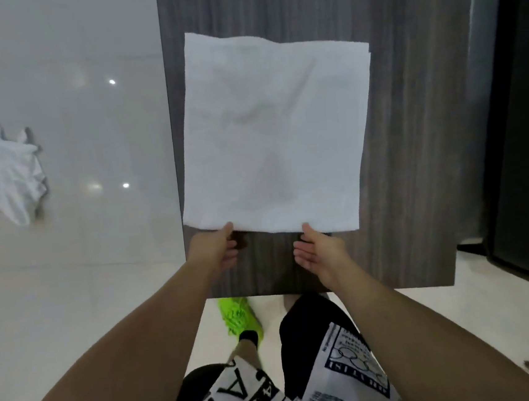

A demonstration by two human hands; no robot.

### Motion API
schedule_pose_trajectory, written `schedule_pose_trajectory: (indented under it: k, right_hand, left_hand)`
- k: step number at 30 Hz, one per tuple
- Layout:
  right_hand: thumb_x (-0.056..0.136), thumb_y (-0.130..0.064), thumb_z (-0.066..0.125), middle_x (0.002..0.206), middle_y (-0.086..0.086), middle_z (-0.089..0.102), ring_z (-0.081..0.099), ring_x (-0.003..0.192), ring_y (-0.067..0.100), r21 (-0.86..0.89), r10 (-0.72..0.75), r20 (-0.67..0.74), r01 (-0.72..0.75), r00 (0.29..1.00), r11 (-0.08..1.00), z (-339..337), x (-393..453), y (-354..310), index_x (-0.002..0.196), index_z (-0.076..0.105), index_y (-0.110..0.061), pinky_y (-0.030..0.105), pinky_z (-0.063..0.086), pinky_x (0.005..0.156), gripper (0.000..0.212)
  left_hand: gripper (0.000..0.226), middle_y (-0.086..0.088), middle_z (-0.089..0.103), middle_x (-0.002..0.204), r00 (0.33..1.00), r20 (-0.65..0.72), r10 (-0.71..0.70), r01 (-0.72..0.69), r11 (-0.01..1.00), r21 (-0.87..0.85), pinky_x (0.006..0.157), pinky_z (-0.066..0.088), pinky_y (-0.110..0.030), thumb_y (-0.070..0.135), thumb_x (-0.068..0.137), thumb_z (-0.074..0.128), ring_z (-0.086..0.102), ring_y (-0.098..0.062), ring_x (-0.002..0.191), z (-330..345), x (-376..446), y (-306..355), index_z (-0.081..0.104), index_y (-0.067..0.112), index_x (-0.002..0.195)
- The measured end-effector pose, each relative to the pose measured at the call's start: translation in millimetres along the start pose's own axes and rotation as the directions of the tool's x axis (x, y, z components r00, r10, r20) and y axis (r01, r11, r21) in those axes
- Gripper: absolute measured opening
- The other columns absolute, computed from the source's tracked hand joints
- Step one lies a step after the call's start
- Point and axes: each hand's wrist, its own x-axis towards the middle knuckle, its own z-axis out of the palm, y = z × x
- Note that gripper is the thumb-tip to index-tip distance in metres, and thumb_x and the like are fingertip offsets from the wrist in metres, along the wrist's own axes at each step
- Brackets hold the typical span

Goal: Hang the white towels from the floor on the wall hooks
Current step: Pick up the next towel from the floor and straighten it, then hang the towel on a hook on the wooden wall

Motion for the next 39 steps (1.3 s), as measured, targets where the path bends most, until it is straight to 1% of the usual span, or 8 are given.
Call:
schedule_pose_trajectory:
  k: [4, 10, 18, 23, 27, 31, 34, 39]
  right_hand:
    - [0.090, -0.032, 0.071, 0.097, 0.013, 0.071, 0.068, 0.081, 0.021, 0.096, 0.022, -0.022, -0.020, 1.000, 0.995, 14.1, 3.4, -12.7, 0.106, 0.064, -0.003, 0.030, 0.057, 0.062, 0.033]
    - [0.091, -0.010, 0.067, 0.098, 0.016, 0.072, 0.071, 0.089, 0.024, 0.193, -0.021, -0.122, 0.044, 0.992, 0.980, 20.9, -19.4, -21.6, 0.107, 0.065, -0.002, 0.030, 0.060, 0.070, 0.018]
    - [0.092, 0.000, 0.061, 0.092, 0.017, 0.068, 0.068, 0.079, 0.026, 0.426, -0.265, -0.086, 0.276, 0.960, 0.862, 47.8, -134.8, -59.3, 0.107, 0.062, 0.002, 0.030, 0.059, 0.062, 0.015]
    - [0.087, 0.005, 0.063, 0.076, 0.012, 0.065, 0.061, 0.056, 0.018, 0.417, -0.558, -0.070, 0.532, 0.827, 0.737, 76.6, -243.3, -74.6, 0.091, 0.062, 0.000, 0.025, 0.056, 0.050, 0.007]
    - [0.079, 0.004, 0.070, 0.062, 0.012, 0.065, 0.061, 0.048, 0.021, 0.307, -0.753, -0.080, 0.735, 0.653, 0.604, 104.4, -340.4, -67.3, 0.068, 0.062, -0.004, 0.030, 0.055, 0.055, 0.016]
    - [0.077, 0.006, 0.068, 0.080, 0.016, 0.070, 0.064, 0.049, 0.022, 0.272, -0.914, -0.015, 0.881, 0.405, 0.386, 141.2, -430.9, -35.4, 0.081, 0.061, -0.012, 0.029, 0.059, 0.054, 0.020]
    - [0.080, -0.004, 0.067, 0.082, 0.004, 0.075, 0.071, 0.062, 0.018, 0.112, -0.967, 0.158, 0.969, 0.200, 0.219, 174.5, -479.5, 2.3, 0.087, 0.072, -0.015, 0.031, 0.062, 0.066, 0.014]
    - [0.080, -0.024, 0.067, 0.088, -0.005, 0.074, 0.067, 0.087, 0.015, -0.271, -0.832, 0.478, 0.854, -0.280, -0.443, 239.5, -534.5, 76.0, 0.100, 0.075, -0.022, 0.026, 0.054, 0.081, 0.022]
  left_hand:
    - [0.023, -0.011, 0.069, 0.094, 0.996, 0.054, -0.073, 0.086, 0.957, -0.278, 0.059, 0.055, -0.032, 0.023, 0.093, 0.066, 0.068, -0.022, 0.080, 10.7, 3.8, 9.0, 0.061, 0.004, 0.106]
    - [0.018, -0.013, 0.069, 0.090, 0.999, 0.022, -0.024, 0.031, 0.924, -0.380, 0.064, 0.058, -0.034, 0.009, 0.094, 0.058, 0.069, -0.023, 0.077, 7.0, -18.6, 23.8, 0.059, 0.003, 0.111]
    - [0.027, -0.019, 0.067, 0.089, 0.964, -0.015, 0.264, -0.226, 0.794, -0.564, 0.064, 0.061, -0.033, -0.003, 0.091, 0.051, 0.068, -0.025, 0.072, -27.5, -123.6, 71.7, 0.057, -0.008, 0.117]
    - [0.035, -0.025, 0.065, 0.100, 0.859, -0.135, 0.494, -0.455, 0.616, -0.643, 0.073, 0.061, -0.041, -0.007, 0.087, 0.053, 0.072, -0.033, 0.080, -86.4, -222.1, 101.5, 0.050, 0.001, 0.120]
    - [0.015, -0.021, 0.069, 0.097, 0.728, -0.259, 0.635, -0.641, 0.495, -0.586, 0.075, 0.061, -0.038, -0.001, 0.088, 0.058, 0.073, -0.030, 0.079, -156.1, -297.4, 100.1, 0.069, 0.008, 0.094]
    - [0.017, -0.014, 0.072, 0.091, 0.538, -0.390, 0.747, -0.822, 0.363, -0.439, 0.077, 0.061, -0.033, 0.001, 0.085, 0.060, 0.073, -0.022, 0.077, -247.0, -360.4, 79.9, 0.074, 0.012, 0.087]
    - [0.027, -0.001, 0.070, 0.097, 0.331, -0.503, 0.798, -0.943, 0.288, -0.164, 0.066, 0.051, -0.013, 0.004, 0.076, 0.063, 0.067, -0.009, 0.082, -321.0, -395.6, 46.9, 0.075, 0.021, 0.094]
    - [0.014, 0.008, 0.070, 0.084, 0.013, -0.684, 0.729, -0.911, 0.290, 0.292, 0.071, 0.041, -0.018, 0.031, 0.079, 0.071, 0.062, -0.012, 0.086, -444.2, -426.4, -27.3, 0.076, 0.024, 0.090]
